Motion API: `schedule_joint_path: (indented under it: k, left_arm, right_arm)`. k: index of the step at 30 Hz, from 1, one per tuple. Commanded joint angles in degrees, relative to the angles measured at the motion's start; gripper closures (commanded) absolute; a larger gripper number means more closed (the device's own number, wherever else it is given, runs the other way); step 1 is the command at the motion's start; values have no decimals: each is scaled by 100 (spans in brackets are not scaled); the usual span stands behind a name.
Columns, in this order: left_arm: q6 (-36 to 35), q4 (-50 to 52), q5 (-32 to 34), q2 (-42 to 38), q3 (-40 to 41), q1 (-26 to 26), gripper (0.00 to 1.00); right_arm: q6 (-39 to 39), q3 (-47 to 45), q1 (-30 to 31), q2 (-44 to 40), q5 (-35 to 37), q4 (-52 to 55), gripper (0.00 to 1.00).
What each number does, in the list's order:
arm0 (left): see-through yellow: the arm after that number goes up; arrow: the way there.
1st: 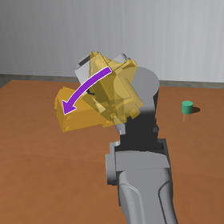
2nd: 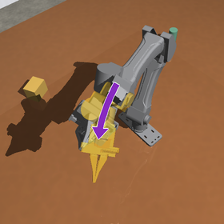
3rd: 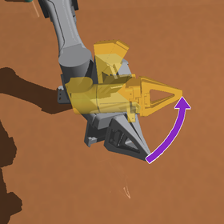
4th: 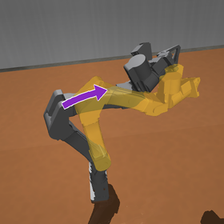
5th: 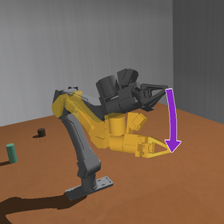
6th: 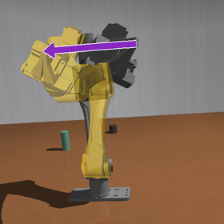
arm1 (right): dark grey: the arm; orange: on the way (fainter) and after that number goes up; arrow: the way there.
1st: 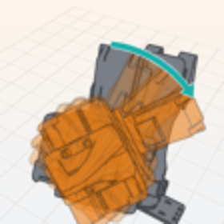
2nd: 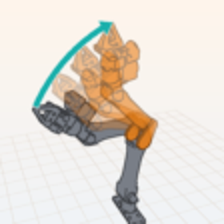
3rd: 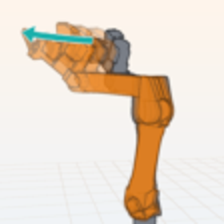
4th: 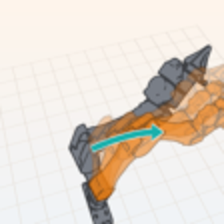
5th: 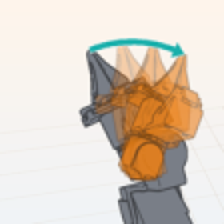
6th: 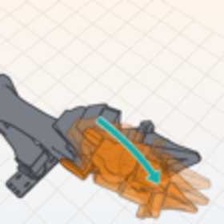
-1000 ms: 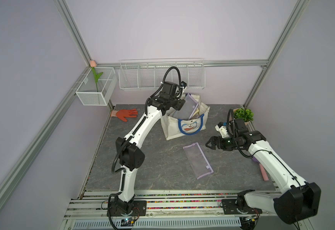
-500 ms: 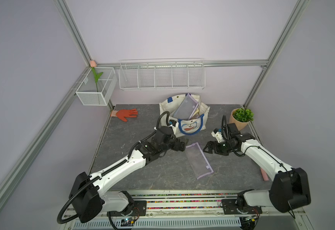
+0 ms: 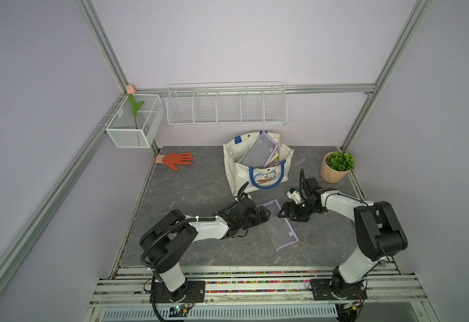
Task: Put the pencil pouch into the canvas bag
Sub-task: Pick up the pencil pouch from the center of the board.
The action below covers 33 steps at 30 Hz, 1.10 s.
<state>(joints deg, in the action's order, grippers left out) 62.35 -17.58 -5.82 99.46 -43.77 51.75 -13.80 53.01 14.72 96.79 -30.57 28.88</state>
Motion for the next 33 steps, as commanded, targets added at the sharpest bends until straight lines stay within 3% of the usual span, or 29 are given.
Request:
schedule_joint_path:
  k: [1,8,14,19,21,22,26,33]
  left_arm:
    - [1003,-861,89,333,247,26,8]
    - [1252,-1449,-127,984,191,90,14]
    - [1292,-1967,-9,952,340,87,34]
    - [1092,-1999,-15,700,398,86,75]
    - [933,-1850,-80,519,374,88,98]
    - [820,-1730,-111,392,354,88,100]
    - [96,-880,-223,-334,149,74,100]
    - [-2859,2755,-39,-1605,-1780,22,100]
  right_arm:
    - [-11,-201,61,152,-106,-151,20]
    - [-125,-373,253,138,-164,-277,31]
    - [-153,-364,349,112,-132,-272,47]
    - [-170,-300,362,-3,-160,-184,50]
    - [-137,-125,374,-146,-124,-50,49]
    - [-97,-54,382,-265,-92,53,48]
    - [70,237,382,-824,162,588,43]
    - [202,658,381,-1684,553,1289,29]
